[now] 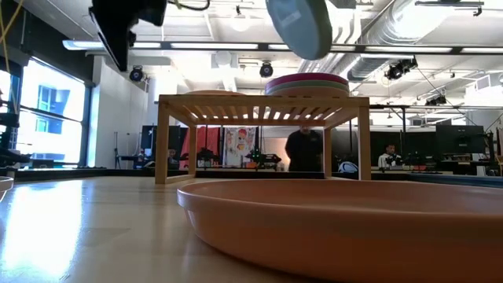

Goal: Place and stack plates onto a shelf
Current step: Stack the light green plate on the light pink plate on the shelf

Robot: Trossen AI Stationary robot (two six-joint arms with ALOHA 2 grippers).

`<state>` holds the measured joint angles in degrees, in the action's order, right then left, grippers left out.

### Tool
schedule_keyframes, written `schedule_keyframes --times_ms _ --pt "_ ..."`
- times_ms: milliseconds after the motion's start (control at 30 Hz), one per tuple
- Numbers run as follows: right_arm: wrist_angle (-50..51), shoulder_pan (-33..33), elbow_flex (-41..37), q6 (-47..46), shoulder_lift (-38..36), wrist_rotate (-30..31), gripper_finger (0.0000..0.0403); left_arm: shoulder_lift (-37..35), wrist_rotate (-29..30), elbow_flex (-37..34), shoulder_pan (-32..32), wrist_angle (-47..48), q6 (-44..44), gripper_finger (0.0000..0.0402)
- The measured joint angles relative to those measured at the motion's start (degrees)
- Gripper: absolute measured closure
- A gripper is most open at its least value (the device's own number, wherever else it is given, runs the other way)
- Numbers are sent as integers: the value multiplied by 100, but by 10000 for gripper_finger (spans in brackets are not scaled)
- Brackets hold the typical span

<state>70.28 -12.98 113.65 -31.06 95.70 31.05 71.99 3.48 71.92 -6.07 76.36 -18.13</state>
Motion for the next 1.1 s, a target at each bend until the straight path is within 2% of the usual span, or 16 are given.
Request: schedule_keyframes --times_ms 133,267,400,600,833,1100 --pt "-171 345 0 1258 -72 -93 403 0 -42 0 -520 1 -313 293" --pt "-159 685 -4 2499 -42 -549 403 0 -265 2 -984 0 -381 295" --pt "-156 955 -4 3517 -6 -951 403 0 -536 2 -1367 0 -384 296" --pt "-157 1160 -4 5016 -11 -1237 403 0 -798 61 -1787 5 -482 296" --pt "-123 1186 -4 6511 50 -1448 403 -2 -894 738 -2059 -9 -647 296" --pt "-61 1181 -4 7344 168 -1787 403 -2 -894 1585 -2170 -24 -943 296"
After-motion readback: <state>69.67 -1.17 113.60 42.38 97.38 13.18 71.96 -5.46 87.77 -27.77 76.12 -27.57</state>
